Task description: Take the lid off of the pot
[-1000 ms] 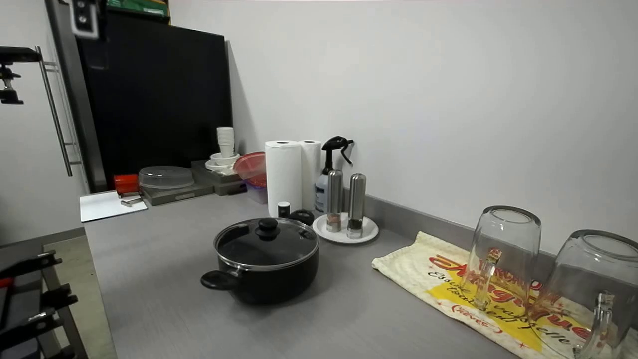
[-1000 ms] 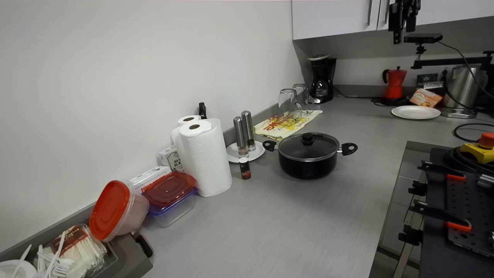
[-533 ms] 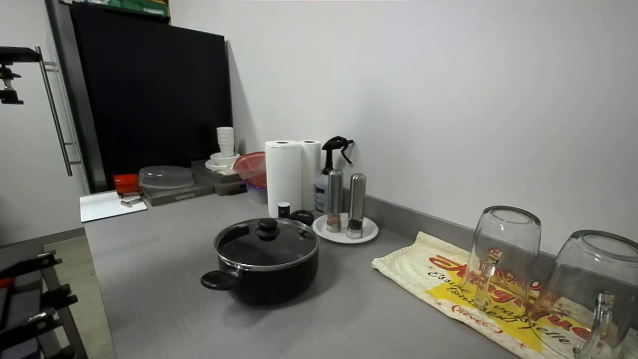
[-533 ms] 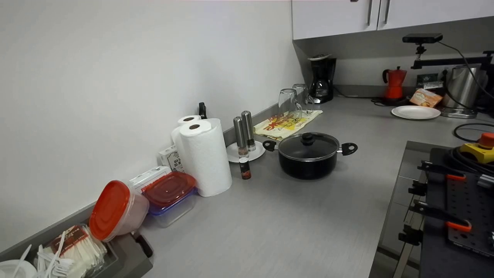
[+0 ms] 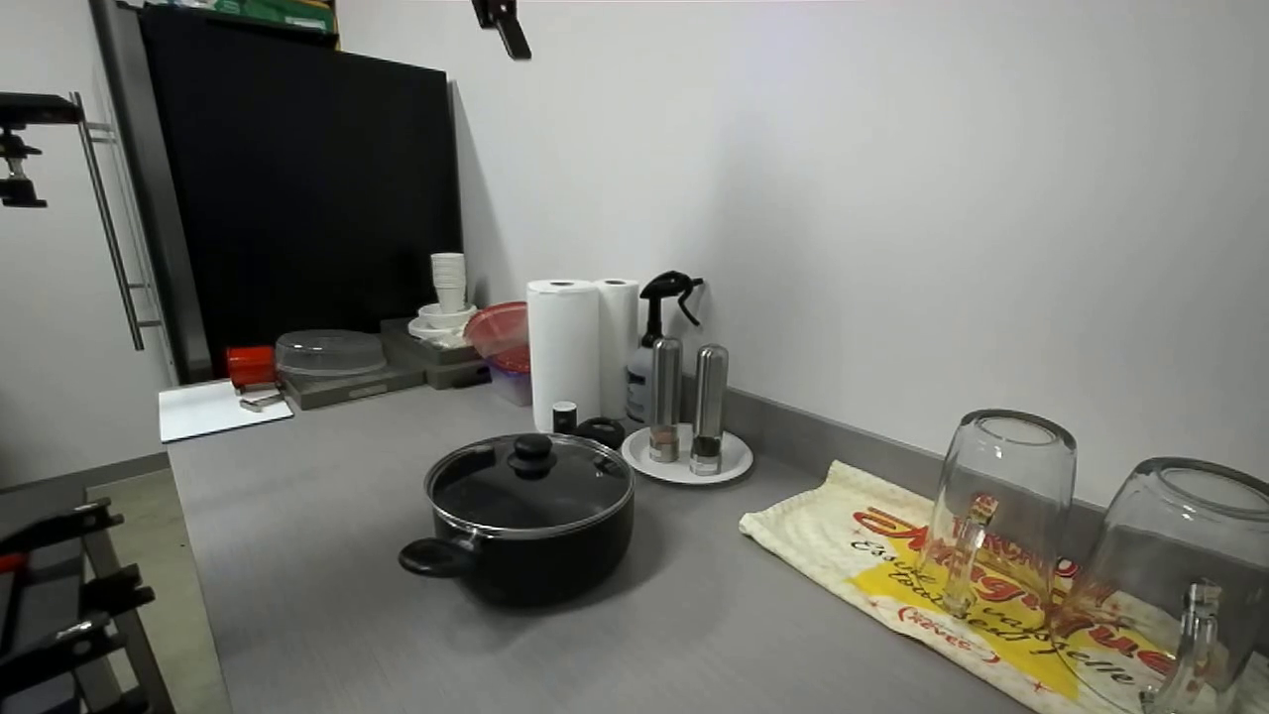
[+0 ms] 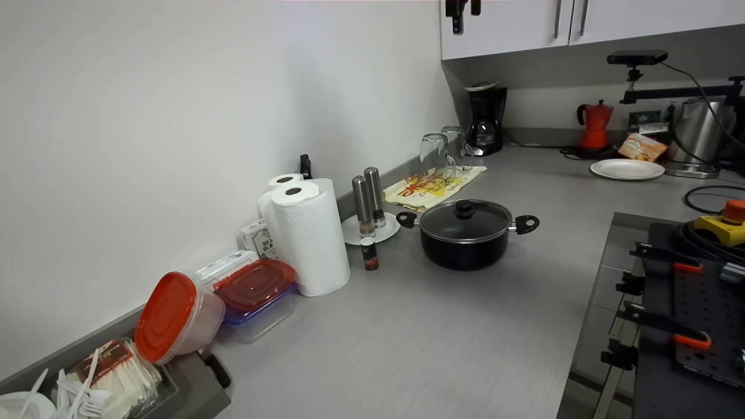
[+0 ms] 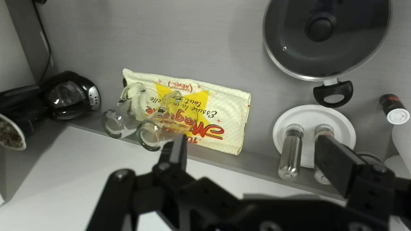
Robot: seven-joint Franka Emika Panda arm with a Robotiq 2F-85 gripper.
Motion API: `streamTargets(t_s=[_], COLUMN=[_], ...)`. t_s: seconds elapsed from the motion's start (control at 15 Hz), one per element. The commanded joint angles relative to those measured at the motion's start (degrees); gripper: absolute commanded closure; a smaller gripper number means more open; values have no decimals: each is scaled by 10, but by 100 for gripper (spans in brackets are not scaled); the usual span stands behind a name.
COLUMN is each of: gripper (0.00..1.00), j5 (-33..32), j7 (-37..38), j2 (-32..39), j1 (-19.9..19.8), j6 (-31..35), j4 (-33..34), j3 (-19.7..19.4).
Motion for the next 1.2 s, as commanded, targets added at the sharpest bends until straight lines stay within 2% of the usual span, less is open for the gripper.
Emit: streamTargets(t_s=[0.0,0.33,0.67,1.0,1.13], gripper=[0,0,0,0,0], j5=[41,100,85,80,70], j7=[-43,-83,-75,-54,-17], j2=[97,181,257,355,383], j1=[7,7,29,50,58], j6=[18,12,3,-30,-39], j4=[33,-3,-25,6,26], j3=[-30,-40,-37,-44,-58])
